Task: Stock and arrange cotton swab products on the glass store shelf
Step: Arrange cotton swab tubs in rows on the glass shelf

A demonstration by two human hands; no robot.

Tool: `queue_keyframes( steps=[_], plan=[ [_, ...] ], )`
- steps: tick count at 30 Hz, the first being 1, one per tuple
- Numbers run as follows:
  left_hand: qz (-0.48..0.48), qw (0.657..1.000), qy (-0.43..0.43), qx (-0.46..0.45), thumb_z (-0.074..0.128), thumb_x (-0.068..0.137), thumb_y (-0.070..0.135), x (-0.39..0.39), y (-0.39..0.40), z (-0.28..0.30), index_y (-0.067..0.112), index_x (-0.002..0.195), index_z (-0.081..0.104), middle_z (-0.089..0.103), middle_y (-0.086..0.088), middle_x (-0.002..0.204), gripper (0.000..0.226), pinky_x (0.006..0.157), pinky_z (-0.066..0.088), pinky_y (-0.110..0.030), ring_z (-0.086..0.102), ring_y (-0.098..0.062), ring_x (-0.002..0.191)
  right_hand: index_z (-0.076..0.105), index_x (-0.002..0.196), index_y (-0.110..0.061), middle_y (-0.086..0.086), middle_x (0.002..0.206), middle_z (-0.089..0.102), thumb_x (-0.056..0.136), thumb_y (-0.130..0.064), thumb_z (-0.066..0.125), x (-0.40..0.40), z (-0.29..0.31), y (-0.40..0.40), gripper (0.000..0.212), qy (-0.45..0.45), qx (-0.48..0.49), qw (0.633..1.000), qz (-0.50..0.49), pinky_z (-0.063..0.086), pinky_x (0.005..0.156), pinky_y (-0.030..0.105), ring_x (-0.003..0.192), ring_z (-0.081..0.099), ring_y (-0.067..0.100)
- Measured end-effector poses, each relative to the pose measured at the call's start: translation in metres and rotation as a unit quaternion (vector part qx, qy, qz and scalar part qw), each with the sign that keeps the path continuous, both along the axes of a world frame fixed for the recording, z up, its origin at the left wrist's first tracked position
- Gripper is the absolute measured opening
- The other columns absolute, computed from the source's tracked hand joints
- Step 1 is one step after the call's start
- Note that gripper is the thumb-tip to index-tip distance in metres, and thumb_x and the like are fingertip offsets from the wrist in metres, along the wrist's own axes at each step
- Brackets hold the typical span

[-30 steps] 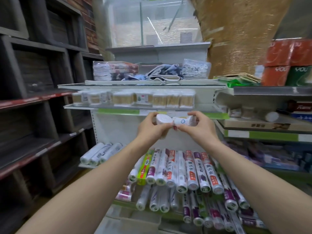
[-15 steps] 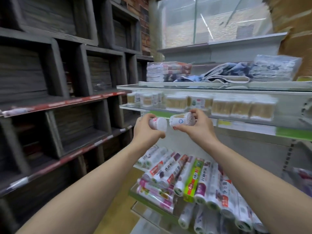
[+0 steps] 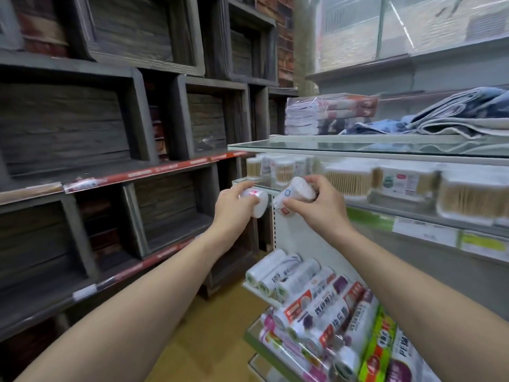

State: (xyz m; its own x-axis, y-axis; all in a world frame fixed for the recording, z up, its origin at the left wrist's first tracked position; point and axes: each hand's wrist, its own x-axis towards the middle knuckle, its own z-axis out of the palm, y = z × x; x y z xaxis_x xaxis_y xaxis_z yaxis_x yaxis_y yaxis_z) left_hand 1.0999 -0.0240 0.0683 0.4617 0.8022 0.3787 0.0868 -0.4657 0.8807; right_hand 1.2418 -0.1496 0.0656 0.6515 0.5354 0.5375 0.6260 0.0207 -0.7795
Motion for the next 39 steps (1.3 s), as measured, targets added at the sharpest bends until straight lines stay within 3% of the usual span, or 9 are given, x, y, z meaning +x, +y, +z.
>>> queue_keyframes(
  steps=[5,11,17,21,24,28,31,35,39],
  plan=[
    [0.011,1.0,-0.011,0.001,0.068,0.068,0.036,0.013,0.039,0.0,0.042,0.135,0.057,0.05,0.003,0.131,0.069,0.091,0.058,-0.047,0.061,-0.024,0.113,0.058,0.135,-0.022,0.0,0.126,0.063,0.071,-0.04,0.084,0.012,-0.001,0.038,0.071,-0.01,0.003,1.0,-0.008,0.05,0.1,0.04,0.115,0.06,0.019],
    [-0.014,0.997,-0.027,0.076,0.08,0.079,0.028,0.037,0.095,0.006,0.032,0.148,0.044,0.05,0.006,0.136,0.078,0.1,0.05,-0.032,0.057,-0.011,0.112,0.055,0.138,-0.018,0.003,0.129,0.062,0.071,-0.043,0.085,0.022,0.003,0.082,0.077,-0.02,0.012,0.996,-0.082,0.046,0.103,0.041,0.118,0.058,0.021],
    [-0.074,0.992,-0.044,0.097,0.083,0.072,0.026,0.069,0.156,0.008,0.027,0.126,0.053,0.062,0.011,0.11,0.062,0.079,0.051,-0.018,0.061,0.0,0.094,0.058,0.131,-0.027,0.002,0.116,0.055,0.07,-0.043,0.081,0.02,0.003,0.125,0.067,-0.044,-0.006,0.979,-0.199,0.045,0.094,0.031,0.106,0.058,0.021],
    [-0.132,0.983,-0.031,0.122,0.079,0.07,0.025,0.091,0.188,0.01,0.035,0.12,0.053,0.059,0.009,0.117,0.057,0.09,0.05,-0.025,0.059,-0.008,0.104,0.056,0.131,-0.022,0.002,0.115,0.05,0.073,-0.041,0.077,0.016,0.008,0.144,0.064,-0.023,0.003,0.964,-0.266,0.045,0.097,0.034,0.104,0.057,0.021],
    [-0.166,0.974,-0.015,0.156,0.079,0.071,0.024,0.102,0.203,0.012,0.032,0.131,0.053,0.053,0.005,0.124,0.066,0.098,0.045,-0.027,0.053,-0.011,0.11,0.054,0.133,-0.016,0.001,0.115,0.051,0.075,-0.037,0.078,0.016,0.013,0.152,0.067,-0.008,0.023,0.951,-0.309,0.042,0.096,0.03,0.107,0.054,0.018],
    [-0.211,0.961,-0.003,0.179,0.08,0.072,0.022,0.113,0.214,0.011,0.029,0.138,0.051,0.046,0.004,0.124,0.072,0.084,0.04,-0.015,0.049,-0.006,0.1,0.049,0.137,-0.013,-0.005,0.098,0.058,0.077,-0.039,0.08,0.012,0.015,0.157,0.071,0.022,0.058,0.938,-0.341,0.041,0.085,0.026,0.09,0.057,0.013],
    [-0.218,0.951,-0.007,0.218,0.085,0.07,0.024,0.122,0.219,0.007,0.026,0.137,0.056,0.045,0.004,0.122,0.073,0.088,0.031,-0.016,0.045,-0.01,0.11,0.052,0.135,-0.018,-0.001,0.108,0.061,0.076,-0.045,0.082,0.011,0.013,0.161,0.071,-0.009,0.047,0.931,-0.363,0.038,0.081,0.023,0.078,0.054,-0.001],
    [-0.216,0.945,0.001,0.244,0.092,0.064,0.031,0.132,0.224,0.004,0.024,0.137,0.06,0.049,-0.002,0.13,0.08,0.102,0.041,-0.029,0.047,-0.02,0.121,0.053,0.133,-0.023,0.008,0.112,0.064,0.07,-0.06,0.079,0.017,0.01,0.167,0.077,-0.033,0.005,0.923,-0.383,0.049,0.091,0.038,0.098,0.061,0.022],
    [-0.211,0.938,0.018,0.275,0.083,0.077,0.036,0.135,0.225,0.0,0.026,0.144,0.052,0.039,-0.005,0.136,0.074,0.108,0.039,-0.034,0.041,-0.024,0.127,0.051,0.135,-0.024,0.007,0.116,0.063,0.066,-0.07,0.073,0.02,0.012,0.169,0.085,-0.051,-0.017,0.925,-0.377,0.05,0.097,0.046,0.106,0.061,0.026]
  ],
)
